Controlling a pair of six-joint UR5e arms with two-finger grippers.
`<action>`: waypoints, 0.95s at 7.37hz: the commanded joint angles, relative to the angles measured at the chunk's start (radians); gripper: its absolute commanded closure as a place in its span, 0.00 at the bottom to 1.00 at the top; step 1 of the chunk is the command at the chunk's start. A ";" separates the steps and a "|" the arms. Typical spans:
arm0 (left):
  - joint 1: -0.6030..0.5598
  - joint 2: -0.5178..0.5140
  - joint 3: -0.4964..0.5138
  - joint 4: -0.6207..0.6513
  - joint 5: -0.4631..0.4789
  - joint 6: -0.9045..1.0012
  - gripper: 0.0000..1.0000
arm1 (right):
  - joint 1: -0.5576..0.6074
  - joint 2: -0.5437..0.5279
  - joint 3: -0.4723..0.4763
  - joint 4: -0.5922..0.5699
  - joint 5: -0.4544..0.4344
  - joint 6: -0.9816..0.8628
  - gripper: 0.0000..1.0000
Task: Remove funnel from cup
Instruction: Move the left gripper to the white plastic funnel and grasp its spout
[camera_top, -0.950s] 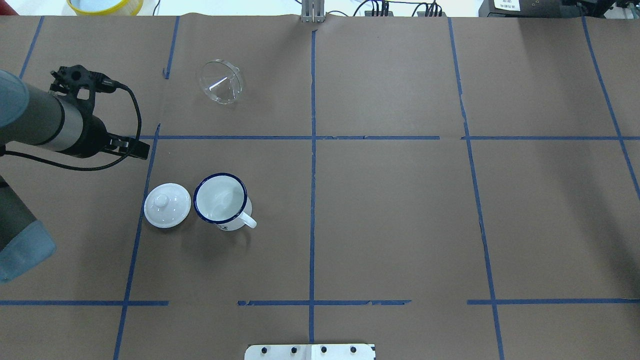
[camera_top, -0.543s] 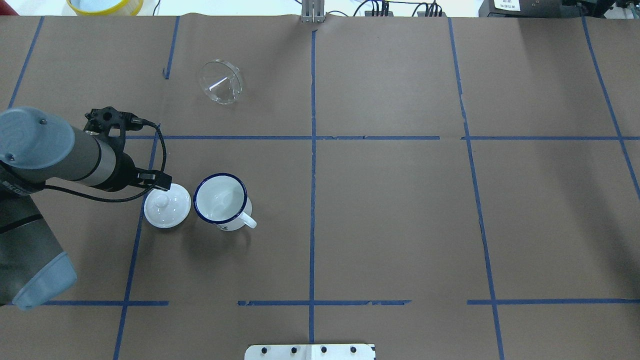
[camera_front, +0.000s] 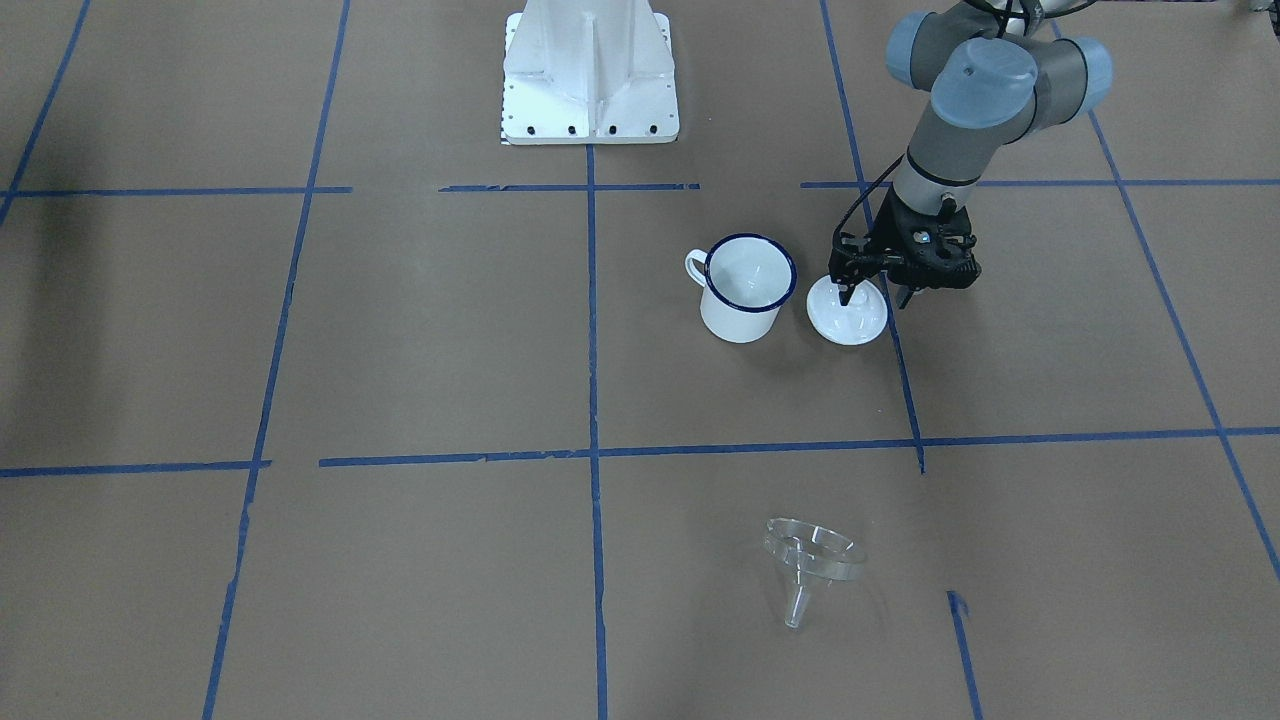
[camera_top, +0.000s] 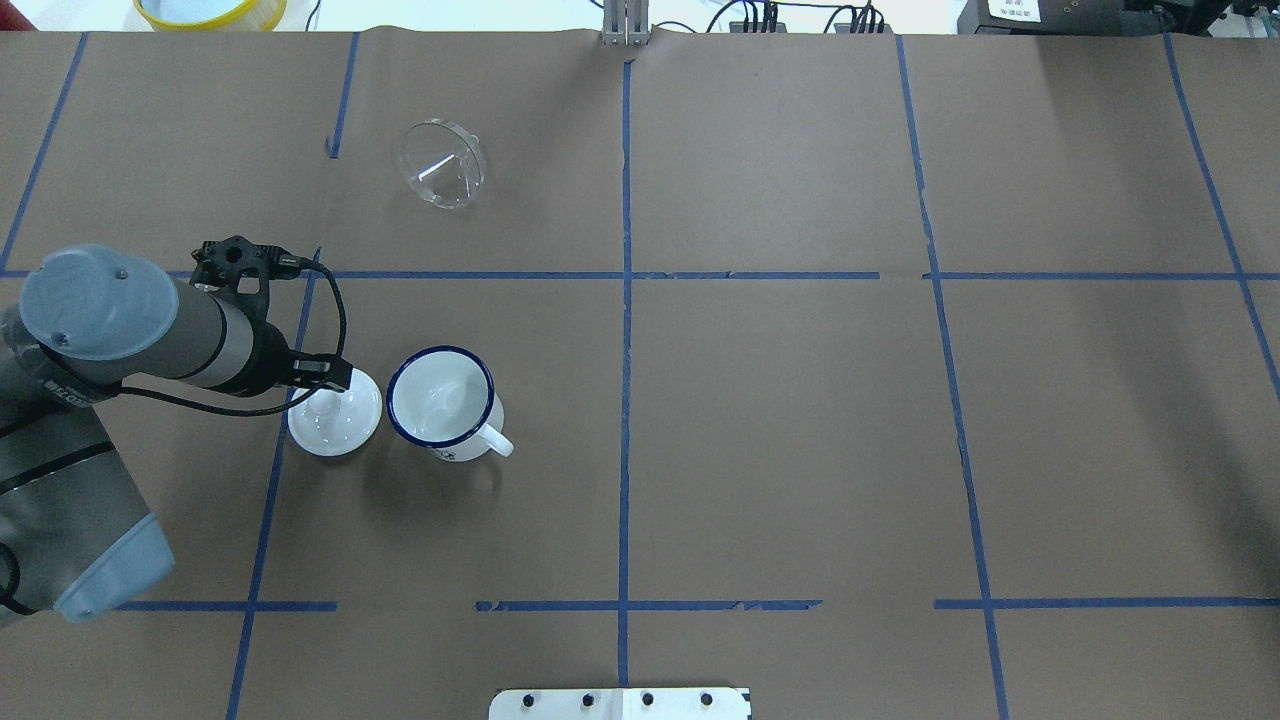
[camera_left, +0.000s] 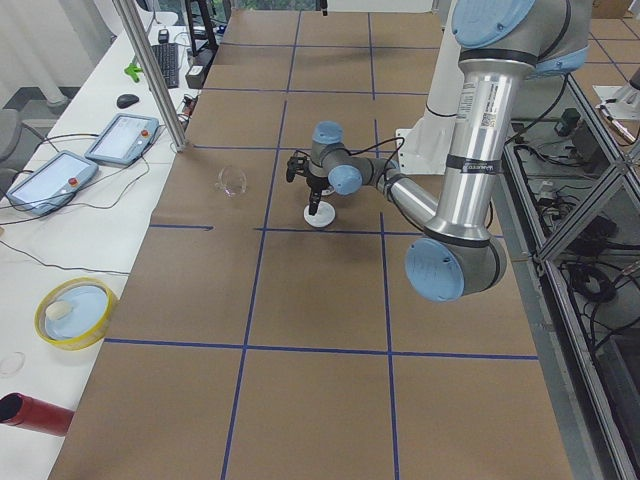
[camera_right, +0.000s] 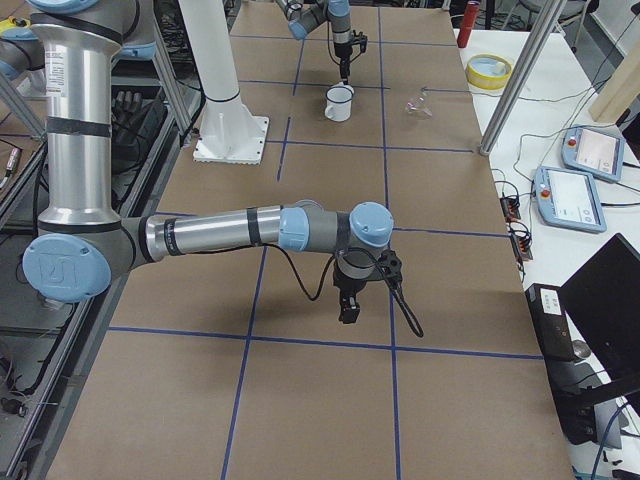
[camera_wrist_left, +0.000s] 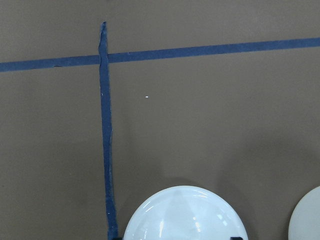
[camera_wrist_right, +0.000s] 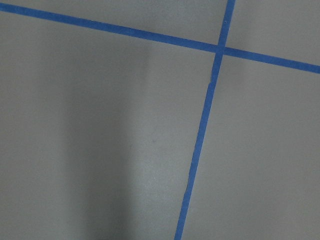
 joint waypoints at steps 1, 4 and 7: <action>0.016 0.001 0.001 -0.002 -0.001 -0.002 0.25 | 0.000 0.000 0.001 0.000 0.000 0.000 0.00; 0.033 -0.002 0.001 -0.002 -0.001 -0.036 0.39 | 0.000 0.000 0.001 0.000 0.000 0.000 0.00; 0.035 0.001 0.003 -0.002 0.001 -0.035 0.45 | 0.000 0.000 -0.001 0.000 0.000 0.000 0.00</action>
